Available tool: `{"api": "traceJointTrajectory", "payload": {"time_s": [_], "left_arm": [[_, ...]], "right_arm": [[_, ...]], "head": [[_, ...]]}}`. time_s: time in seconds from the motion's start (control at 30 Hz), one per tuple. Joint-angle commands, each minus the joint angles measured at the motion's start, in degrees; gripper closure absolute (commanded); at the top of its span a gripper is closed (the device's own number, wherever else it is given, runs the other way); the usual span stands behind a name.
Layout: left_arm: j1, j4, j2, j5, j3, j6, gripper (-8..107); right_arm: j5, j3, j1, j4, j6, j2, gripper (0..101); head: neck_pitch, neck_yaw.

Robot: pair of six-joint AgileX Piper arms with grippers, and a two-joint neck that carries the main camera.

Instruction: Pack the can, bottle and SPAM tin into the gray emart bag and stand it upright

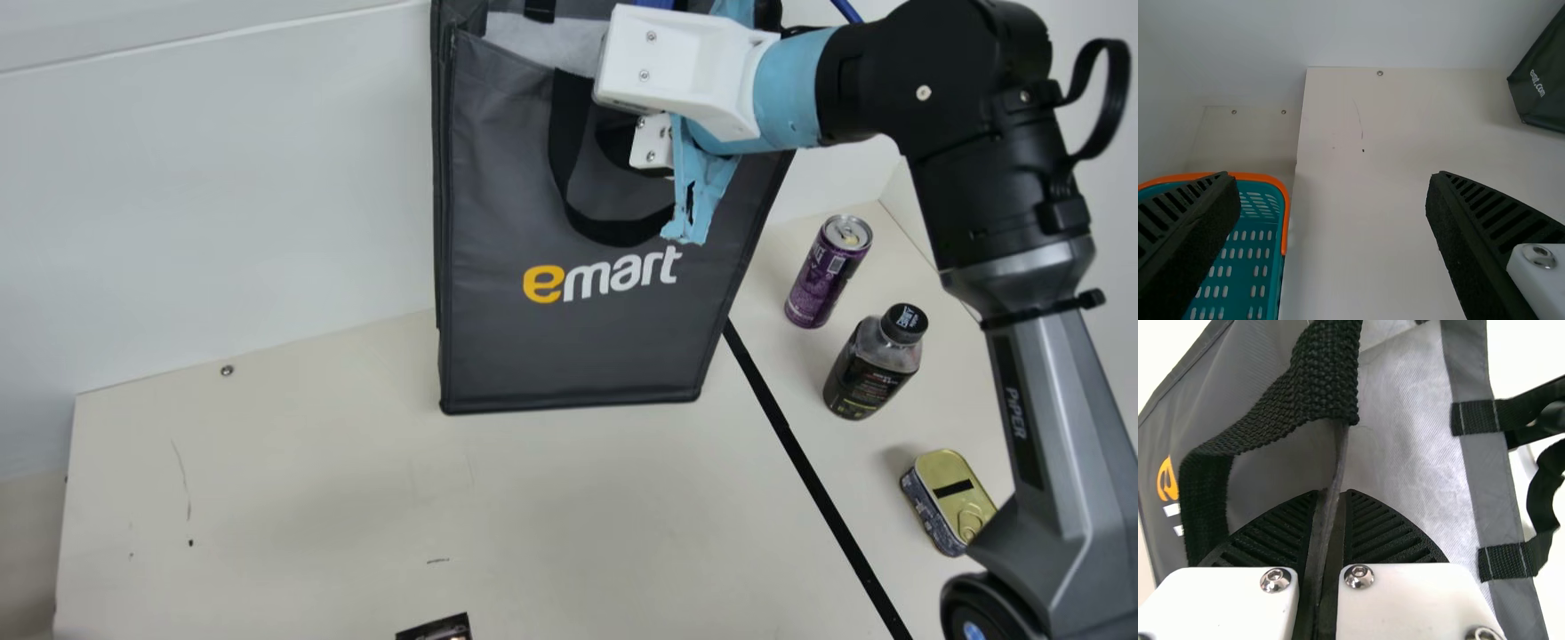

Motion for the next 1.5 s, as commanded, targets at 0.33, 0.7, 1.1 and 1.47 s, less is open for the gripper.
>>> {"api": "traceJointTrajectory", "payload": {"time_s": [0.33,0.7,1.1,1.47], "left_arm": [[0.0,0.0,0.0,0.0,0.0,0.0,9],[0.0,0.0,0.0,0.0,0.0,0.0,9],[0.0,0.0,0.0,0.0,0.0,0.0,9],[0.0,0.0,0.0,0.0,0.0,0.0,9]], "right_arm": [[-0.1,4.6,2.8,-2.3,1.7,-7.4,101],[-0.1,9.2,6.7,-4.7,2.5,-14.0,101],[-0.1,14.3,10.7,-7.0,3.4,-20.6,101],[-0.1,20.6,13.4,-9.2,4.0,-25.3,101]], "head": [[-1.3,-0.1],[-1.3,-0.1],[-1.3,-0.1],[-1.3,-0.1]]}}
